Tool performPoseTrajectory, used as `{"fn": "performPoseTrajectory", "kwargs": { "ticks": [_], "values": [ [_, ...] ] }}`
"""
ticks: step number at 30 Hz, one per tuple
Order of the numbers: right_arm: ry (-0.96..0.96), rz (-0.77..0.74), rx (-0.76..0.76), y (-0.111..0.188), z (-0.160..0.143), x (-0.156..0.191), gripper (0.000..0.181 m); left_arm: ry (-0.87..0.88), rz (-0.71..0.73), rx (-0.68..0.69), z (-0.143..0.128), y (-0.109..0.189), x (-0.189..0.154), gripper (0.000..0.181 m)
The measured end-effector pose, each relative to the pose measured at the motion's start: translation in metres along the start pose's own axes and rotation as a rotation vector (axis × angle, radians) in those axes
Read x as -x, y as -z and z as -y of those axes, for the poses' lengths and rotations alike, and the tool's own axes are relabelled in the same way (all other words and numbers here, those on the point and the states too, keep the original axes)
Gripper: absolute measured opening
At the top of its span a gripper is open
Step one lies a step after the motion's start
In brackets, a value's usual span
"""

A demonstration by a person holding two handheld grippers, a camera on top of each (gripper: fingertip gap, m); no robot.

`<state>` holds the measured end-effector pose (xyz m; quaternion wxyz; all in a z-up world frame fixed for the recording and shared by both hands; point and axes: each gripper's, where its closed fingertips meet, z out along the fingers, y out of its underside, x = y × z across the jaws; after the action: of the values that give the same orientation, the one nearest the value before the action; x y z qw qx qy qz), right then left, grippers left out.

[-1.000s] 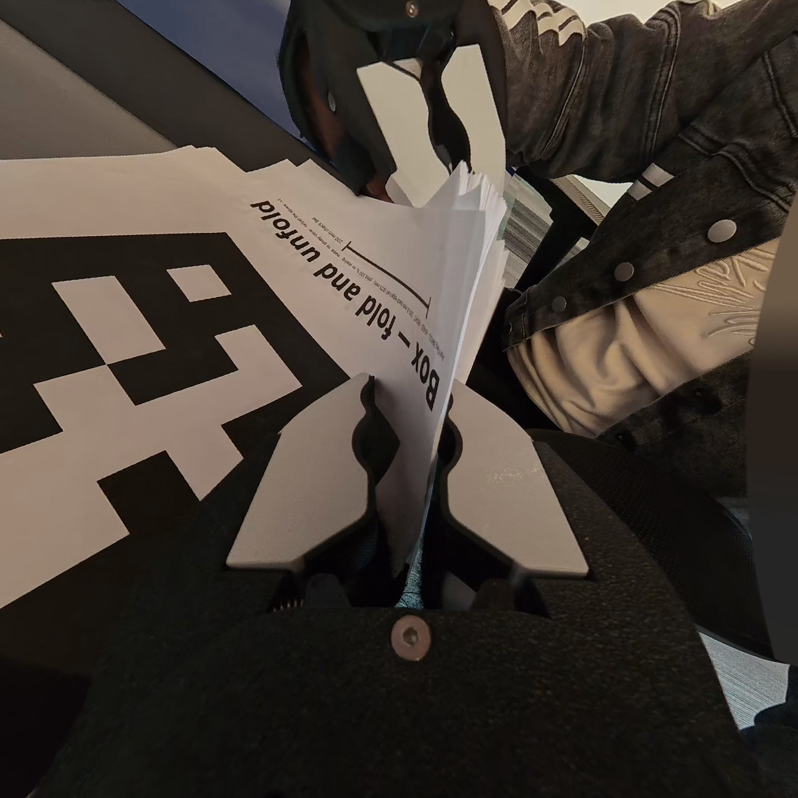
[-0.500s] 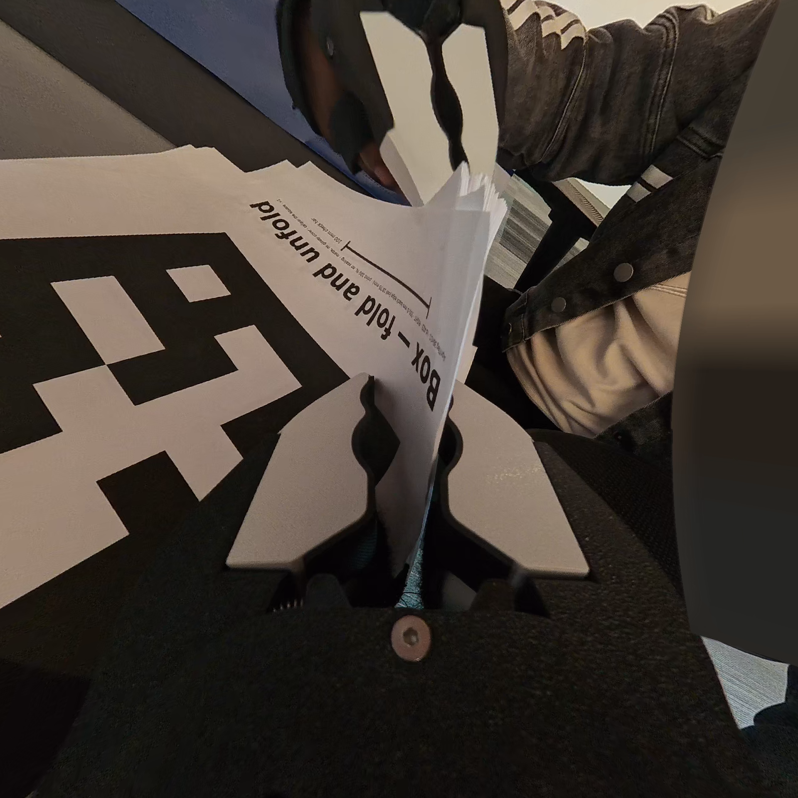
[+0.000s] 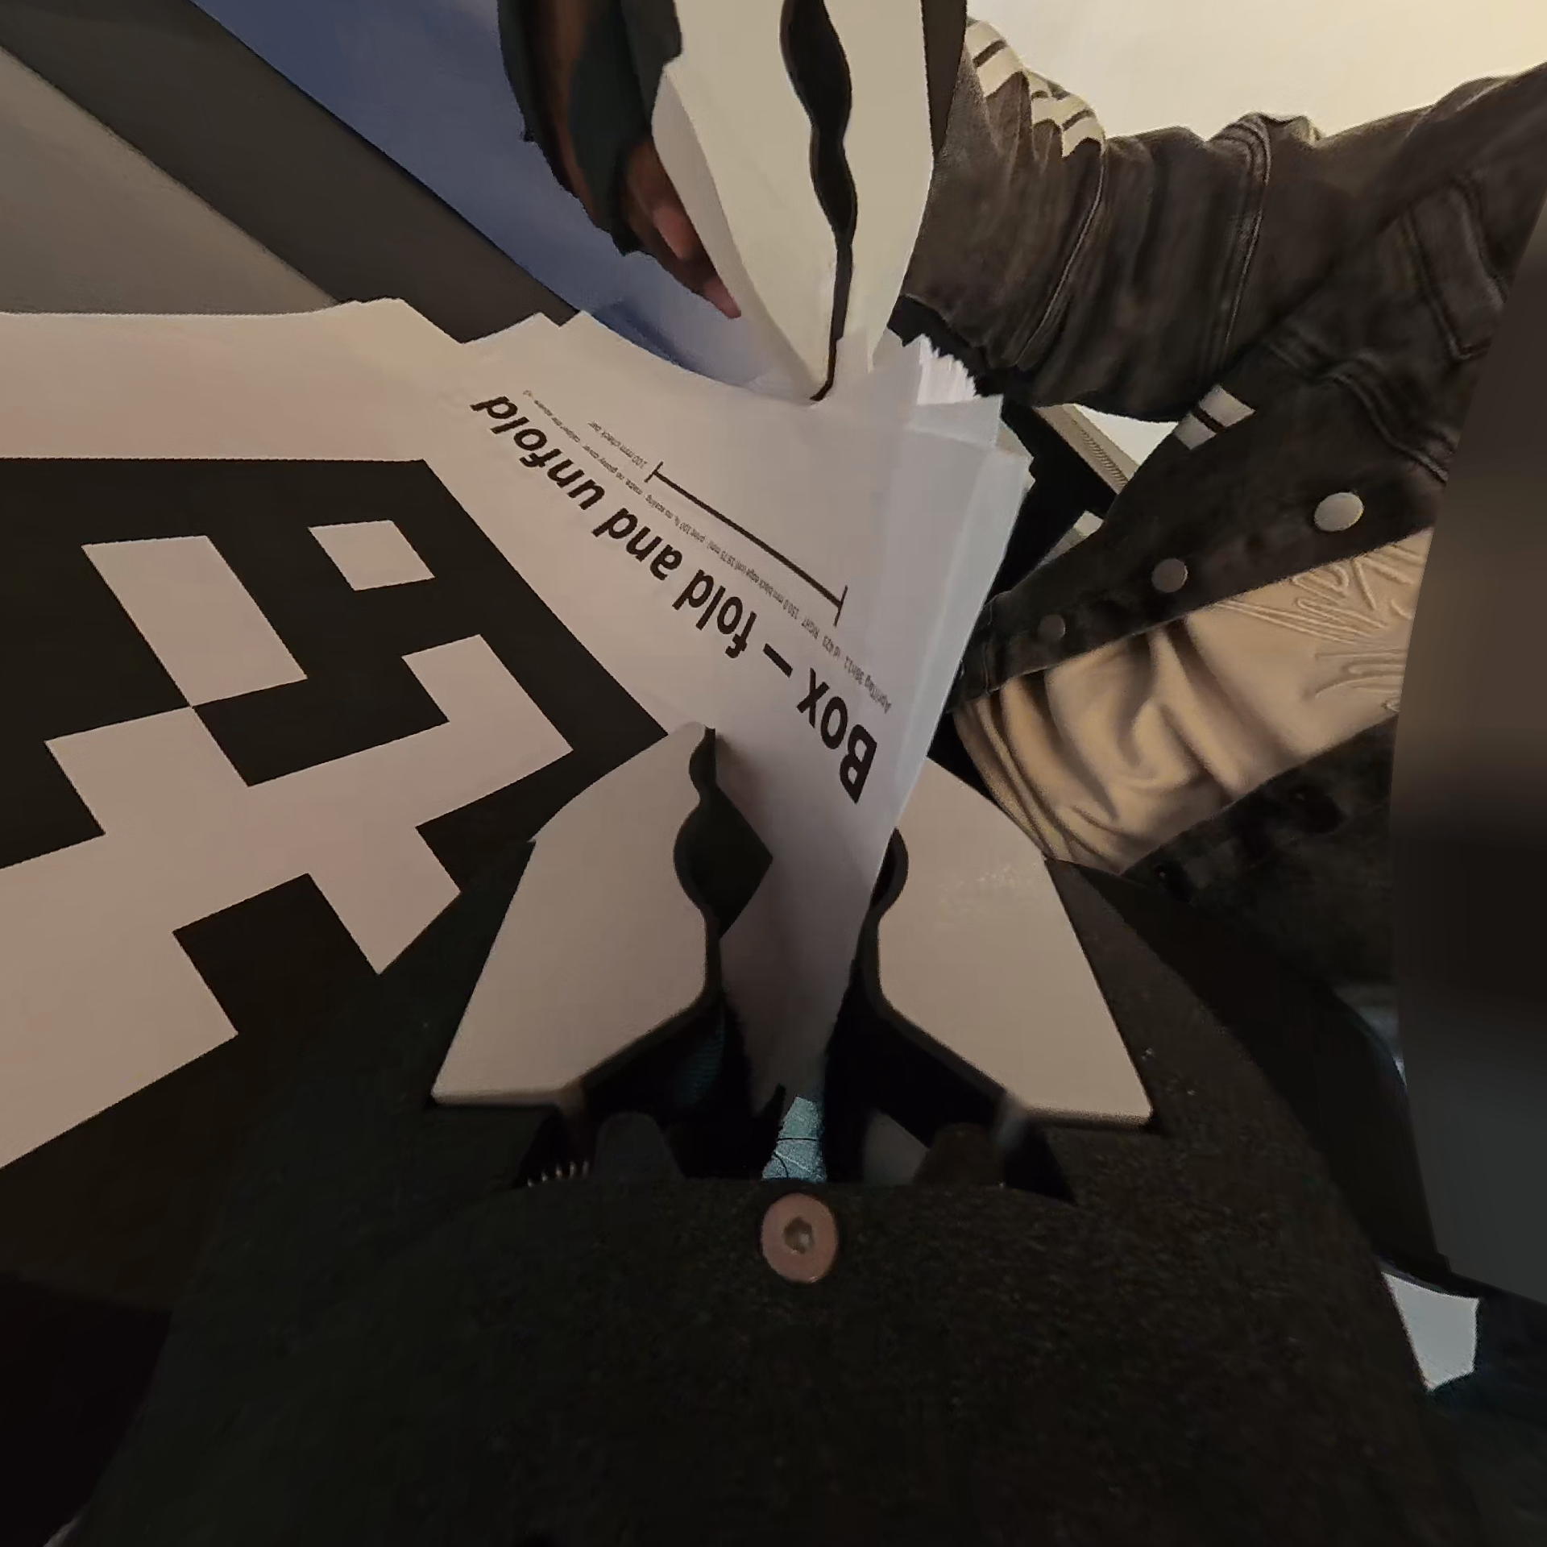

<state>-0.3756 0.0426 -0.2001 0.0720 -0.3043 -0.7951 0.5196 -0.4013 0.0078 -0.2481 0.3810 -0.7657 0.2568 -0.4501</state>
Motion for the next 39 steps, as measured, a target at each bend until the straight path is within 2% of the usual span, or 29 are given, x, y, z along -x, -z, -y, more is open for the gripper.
{"fn": "performPoseTrajectory", "kwargs": {
  "ticks": [1, 10, 29, 32, 35, 39],
  "values": [
    [-0.039, 0.028, 0.000, 0.000, -0.001, 0.001, 0.000, 0.004, -0.001, 0.004, 0.000, 0.000, 0.000, 0.032],
    [-0.213, 0.207, -0.057, 0.000, -0.006, 0.013, 0.000, 0.027, -0.011, 0.016, -0.001, 0.000, 0.001, 0.031],
    [-0.241, 0.371, -0.066, -0.005, -0.012, 0.028, 0.001, 0.029, -0.014, 0.020, -0.001, 0.000, 0.002, 0.031],
    [-0.206, 0.336, -0.088, -0.004, -0.010, 0.024, 0.000, 0.026, -0.013, 0.019, -0.001, 0.000, 0.002, 0.031],
    [-0.126, 0.214, -0.128, 0.000, -0.003, 0.012, 0.000, 0.007, -0.008, 0.011, -0.001, 0.000, 0.001, 0.032],
    [0.036, 0.068, -0.067, 0.001, -0.003, 0.010, 0.000, -0.034, -0.009, -0.007, 0.001, -0.001, -0.007, 0.045]
  ]
}}
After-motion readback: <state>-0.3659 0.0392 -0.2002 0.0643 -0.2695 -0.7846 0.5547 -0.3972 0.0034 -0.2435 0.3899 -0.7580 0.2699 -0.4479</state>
